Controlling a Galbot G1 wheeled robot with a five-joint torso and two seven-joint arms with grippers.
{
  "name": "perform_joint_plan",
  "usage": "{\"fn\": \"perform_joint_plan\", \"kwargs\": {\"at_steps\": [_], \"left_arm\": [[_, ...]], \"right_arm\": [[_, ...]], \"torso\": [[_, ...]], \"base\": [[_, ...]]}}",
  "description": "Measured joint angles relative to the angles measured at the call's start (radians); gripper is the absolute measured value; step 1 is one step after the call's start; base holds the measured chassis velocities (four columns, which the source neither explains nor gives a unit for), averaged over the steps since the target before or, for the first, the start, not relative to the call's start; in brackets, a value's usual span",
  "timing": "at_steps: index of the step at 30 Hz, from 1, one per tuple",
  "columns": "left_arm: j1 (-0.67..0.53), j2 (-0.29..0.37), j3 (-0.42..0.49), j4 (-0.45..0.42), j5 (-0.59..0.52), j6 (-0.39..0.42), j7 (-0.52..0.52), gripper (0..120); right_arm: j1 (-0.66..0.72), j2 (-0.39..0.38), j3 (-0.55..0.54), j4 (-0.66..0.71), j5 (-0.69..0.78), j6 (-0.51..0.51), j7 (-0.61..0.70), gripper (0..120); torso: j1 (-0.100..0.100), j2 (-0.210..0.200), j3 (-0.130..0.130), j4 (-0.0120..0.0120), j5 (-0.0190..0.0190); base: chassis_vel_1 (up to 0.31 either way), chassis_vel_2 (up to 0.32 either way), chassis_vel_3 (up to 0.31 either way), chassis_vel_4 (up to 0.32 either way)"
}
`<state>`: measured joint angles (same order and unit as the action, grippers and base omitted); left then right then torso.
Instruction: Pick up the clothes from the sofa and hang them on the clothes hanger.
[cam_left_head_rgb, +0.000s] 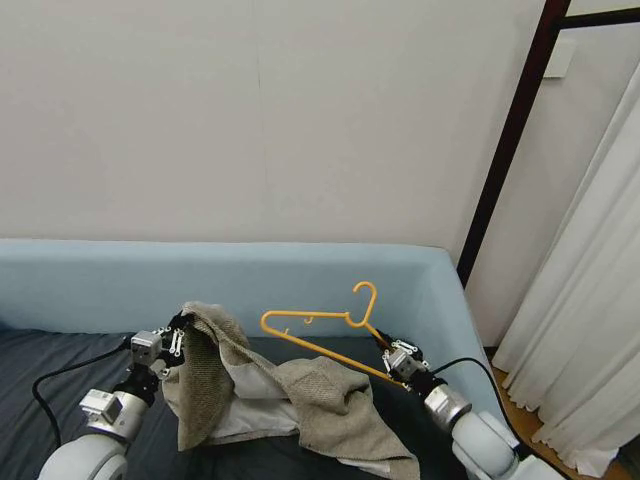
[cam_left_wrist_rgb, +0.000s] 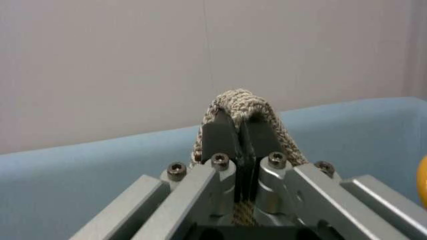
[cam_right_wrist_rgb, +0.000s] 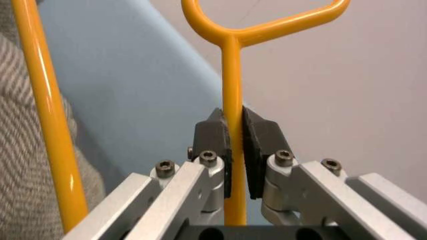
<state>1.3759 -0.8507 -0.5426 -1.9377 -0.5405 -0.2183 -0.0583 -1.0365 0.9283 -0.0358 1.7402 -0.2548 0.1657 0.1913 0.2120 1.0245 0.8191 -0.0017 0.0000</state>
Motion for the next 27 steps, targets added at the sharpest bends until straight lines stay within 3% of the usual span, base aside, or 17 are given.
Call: {"fn": "perform_joint_plan", "kwargs": {"at_steps": [4,11,14,20,27], "left_arm": [[0.006,-0.002,0.001,-0.014,0.000,0.007,-0.001,0],[0.006,-0.004,0.003,-0.035,-0.024,0.025,-0.010,0],[0.010,-0.005,-0.002,-0.059,-0.046,0.038,-0.017,0],[0.023,-0.012,-0.010,-0.094,-0.060,0.052,-0.023,0],[0.044,-0.013,-0.015,-0.103,-0.050,0.052,-0.022,0]], "right_arm": [[-0.043,0.027,-0.042,0.024,-0.224,-0.007,0.156,5],[-0.042,0.058,-0.095,-0.010,-0.418,0.011,0.249,5],[-0.016,0.088,-0.156,-0.050,-0.502,-0.042,0.307,5],[0.033,0.136,-0.236,-0.128,-0.550,-0.192,0.374,5],[0.081,0.155,-0.246,-0.188,-0.518,-0.289,0.405,5]], "torso": [[0.000,0.000,0.000,0.0002,-0.0001],[0.000,0.000,0.000,0.0001,-0.0002],[0.000,0.000,0.000,0.0003,-0.0002],[0.000,0.000,0.000,0.0002,-0.0001],[0.000,0.000,0.000,0.0002,-0.0001]], "base": [[0.000,0.000,0.000,0.000],[0.000,0.000,0.000,0.000],[0.000,0.000,0.000,0.000],[0.000,0.000,0.000,0.000],[0.000,0.000,0.000,0.000]]}}
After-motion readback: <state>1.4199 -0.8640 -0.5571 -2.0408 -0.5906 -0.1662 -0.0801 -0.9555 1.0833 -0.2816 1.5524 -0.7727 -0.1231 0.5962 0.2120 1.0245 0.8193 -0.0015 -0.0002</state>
